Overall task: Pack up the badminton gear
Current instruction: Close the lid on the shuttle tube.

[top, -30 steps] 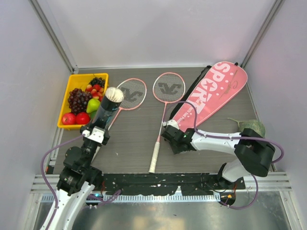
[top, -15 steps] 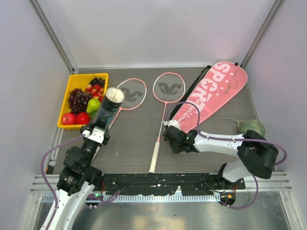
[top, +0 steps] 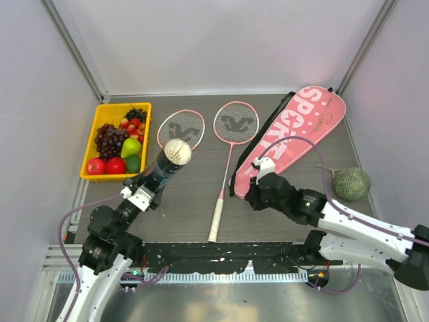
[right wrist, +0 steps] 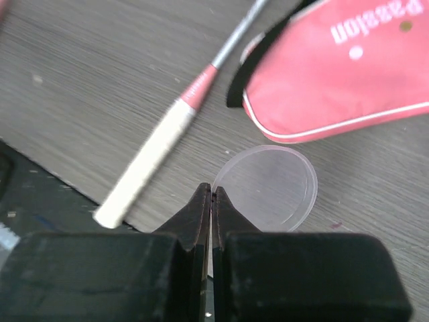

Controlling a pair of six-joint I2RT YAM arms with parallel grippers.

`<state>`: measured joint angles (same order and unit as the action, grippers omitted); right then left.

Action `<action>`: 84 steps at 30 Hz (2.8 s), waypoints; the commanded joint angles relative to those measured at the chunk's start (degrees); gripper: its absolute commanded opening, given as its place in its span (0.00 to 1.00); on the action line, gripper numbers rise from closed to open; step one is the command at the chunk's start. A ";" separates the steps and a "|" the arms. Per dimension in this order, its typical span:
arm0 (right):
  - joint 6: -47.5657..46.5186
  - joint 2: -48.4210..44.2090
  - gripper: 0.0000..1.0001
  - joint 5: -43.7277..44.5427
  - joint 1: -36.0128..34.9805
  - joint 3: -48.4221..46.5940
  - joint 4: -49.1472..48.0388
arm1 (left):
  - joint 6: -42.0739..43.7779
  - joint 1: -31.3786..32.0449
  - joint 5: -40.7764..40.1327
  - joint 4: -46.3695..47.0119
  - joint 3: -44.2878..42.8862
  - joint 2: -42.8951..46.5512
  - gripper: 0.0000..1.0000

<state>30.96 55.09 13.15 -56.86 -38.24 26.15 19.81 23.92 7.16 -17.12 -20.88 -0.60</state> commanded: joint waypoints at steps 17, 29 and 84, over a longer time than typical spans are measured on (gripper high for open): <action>-15.67 -2.55 0.05 -22.81 0.08 -45.15 2.77 | 0.93 0.16 25.63 2.36 -4.69 -12.32 0.00; -15.23 7.39 0.06 -34.50 -0.62 -49.82 -1.02 | 0.22 0.16 23.96 -1.16 -5.75 -14.17 0.00; -12.33 9.51 0.13 -36.27 -2.73 -42.70 -2.86 | 8.49 0.34 22.37 -1.51 -4.34 -9.33 0.00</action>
<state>17.30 65.23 -24.14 -59.27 -80.93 24.03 27.66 23.99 26.96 -26.30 -24.45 -11.46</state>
